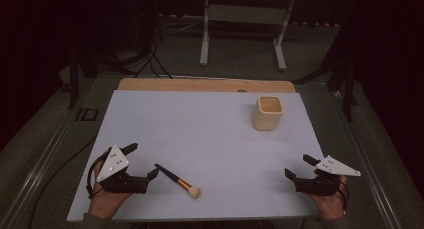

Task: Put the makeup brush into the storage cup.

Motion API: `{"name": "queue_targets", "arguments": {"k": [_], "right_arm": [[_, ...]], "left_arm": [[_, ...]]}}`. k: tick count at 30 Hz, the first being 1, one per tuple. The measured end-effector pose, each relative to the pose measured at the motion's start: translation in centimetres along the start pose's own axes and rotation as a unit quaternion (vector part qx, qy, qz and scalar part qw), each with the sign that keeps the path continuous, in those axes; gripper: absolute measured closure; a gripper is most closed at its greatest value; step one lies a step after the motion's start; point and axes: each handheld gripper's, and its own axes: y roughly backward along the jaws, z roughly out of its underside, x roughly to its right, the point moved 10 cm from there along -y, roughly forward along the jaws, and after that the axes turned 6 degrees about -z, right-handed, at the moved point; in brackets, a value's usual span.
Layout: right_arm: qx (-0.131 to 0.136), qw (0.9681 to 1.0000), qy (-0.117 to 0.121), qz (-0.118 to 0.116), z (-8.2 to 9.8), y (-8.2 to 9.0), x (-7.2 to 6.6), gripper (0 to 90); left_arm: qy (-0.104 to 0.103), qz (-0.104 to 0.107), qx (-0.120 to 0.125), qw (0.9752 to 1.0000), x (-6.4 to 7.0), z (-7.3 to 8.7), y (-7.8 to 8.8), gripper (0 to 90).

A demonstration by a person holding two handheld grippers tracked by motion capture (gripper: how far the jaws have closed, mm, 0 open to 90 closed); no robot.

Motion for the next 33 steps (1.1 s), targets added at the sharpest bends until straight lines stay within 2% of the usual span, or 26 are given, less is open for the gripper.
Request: {"name": "queue_targets", "arguments": {"k": [5, 11, 20, 25, 29, 32, 33], "right_arm": [[0.001, 1.0000, 0.000, -0.002, 0.0, 0.0, 0.0, 9.8], [0.000, 1.0000, 0.002, -0.003, 0.0, 0.0, 0.0, 9.8], [-0.003, 1.0000, 0.001, -0.006, 0.1, -0.1, -0.1, 9.8], [-0.004, 1.0000, 0.001, -0.006, 0.1, -0.1, -0.1, 9.8], [-0.005, 1.0000, 0.001, -0.006, 0.1, -0.1, -0.1, 9.8], [-0.004, 1.0000, 0.001, -0.006, 0.1, -0.1, -0.1, 9.8], [-0.004, 1.0000, 0.001, -0.005, 0.1, -0.1, -0.1, 9.8]], "left_arm": [[-0.006, 0.019, 0.004, 0.9998, 1.2, -1.0, -1.1, 2.2], [-0.019, 0.042, -0.001, 0.9989, 2.8, -1.4, -2.6, 2.2], [-0.023, 0.060, -0.004, 0.9980, 4.0, -1.6, -3.9, 2.4], [-0.033, 0.079, -0.026, 0.9960, 4.7, -1.4, -4.6, 2.9], [-0.045, 0.084, -0.039, 0.9947, 5.0, -1.4, -4.8, 3.1], [-0.057, 0.089, -0.055, 0.9929, 5.2, -1.4, -5.0, 3.2], [-0.066, 0.092, -0.065, 0.9915, 5.2, -1.4, -5.1, 3.7]]}}
